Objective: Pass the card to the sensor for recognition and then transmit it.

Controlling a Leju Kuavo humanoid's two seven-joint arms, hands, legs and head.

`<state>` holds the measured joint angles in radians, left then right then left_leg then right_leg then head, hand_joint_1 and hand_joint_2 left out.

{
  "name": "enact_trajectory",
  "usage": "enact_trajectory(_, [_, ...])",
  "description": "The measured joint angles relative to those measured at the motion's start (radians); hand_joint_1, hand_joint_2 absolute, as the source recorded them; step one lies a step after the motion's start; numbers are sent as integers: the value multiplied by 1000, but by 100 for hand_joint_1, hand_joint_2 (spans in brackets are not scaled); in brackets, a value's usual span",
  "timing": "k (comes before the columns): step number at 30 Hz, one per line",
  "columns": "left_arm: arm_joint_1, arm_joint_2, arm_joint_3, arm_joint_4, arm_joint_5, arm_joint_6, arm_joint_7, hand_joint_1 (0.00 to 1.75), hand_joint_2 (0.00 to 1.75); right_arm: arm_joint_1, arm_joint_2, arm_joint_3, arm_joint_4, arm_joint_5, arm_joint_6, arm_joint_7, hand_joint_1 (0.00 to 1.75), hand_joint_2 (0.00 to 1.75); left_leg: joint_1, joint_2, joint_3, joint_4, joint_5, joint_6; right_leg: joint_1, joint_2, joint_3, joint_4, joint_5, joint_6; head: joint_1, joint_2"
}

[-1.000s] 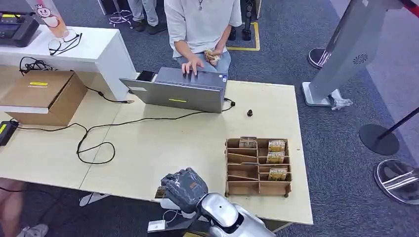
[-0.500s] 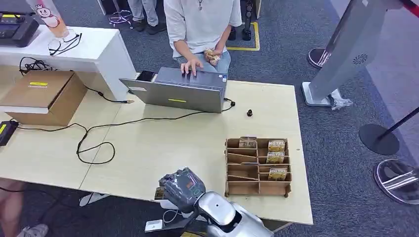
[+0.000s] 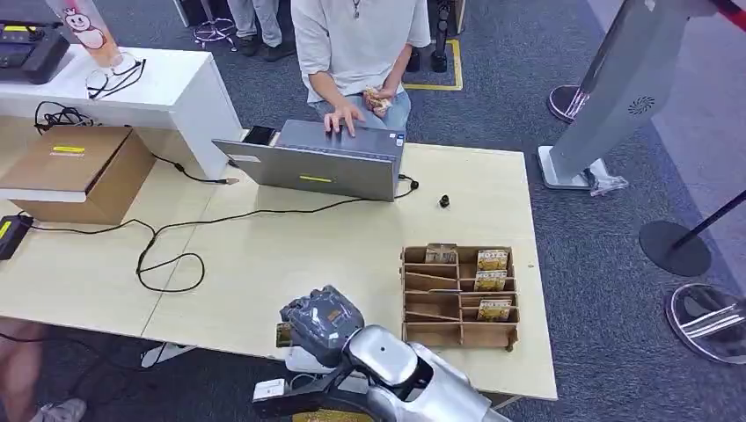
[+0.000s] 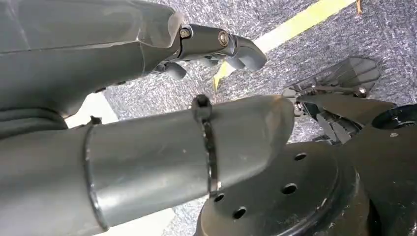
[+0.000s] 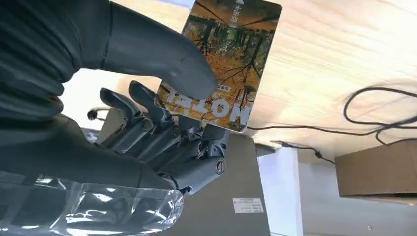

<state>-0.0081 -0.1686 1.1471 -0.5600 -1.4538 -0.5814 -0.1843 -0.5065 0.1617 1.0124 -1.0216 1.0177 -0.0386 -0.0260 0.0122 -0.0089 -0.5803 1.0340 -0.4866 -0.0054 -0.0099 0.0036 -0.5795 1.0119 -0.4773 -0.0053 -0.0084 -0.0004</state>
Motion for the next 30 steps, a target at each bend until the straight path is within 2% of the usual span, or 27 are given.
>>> enact_trajectory(13, [-4, 0, -7, 0, 22, 10, 11, 0, 0, -63, 25, 6, 61, 40, 93, 28, 175, 175, 0, 0, 0, 0, 0, 0, 0, 0, 0, 0, 0, 0, 0, 0])
enact_trajectory(30, [-10, 0, -6, 0, 60, -8, 36, 0, 0, -117, 37, 20, 75, -33, 267, 39, 175, 175, 0, 0, 0, 0, 0, 0, 0, 0, 0, 0, 0, 0, 0, 0])
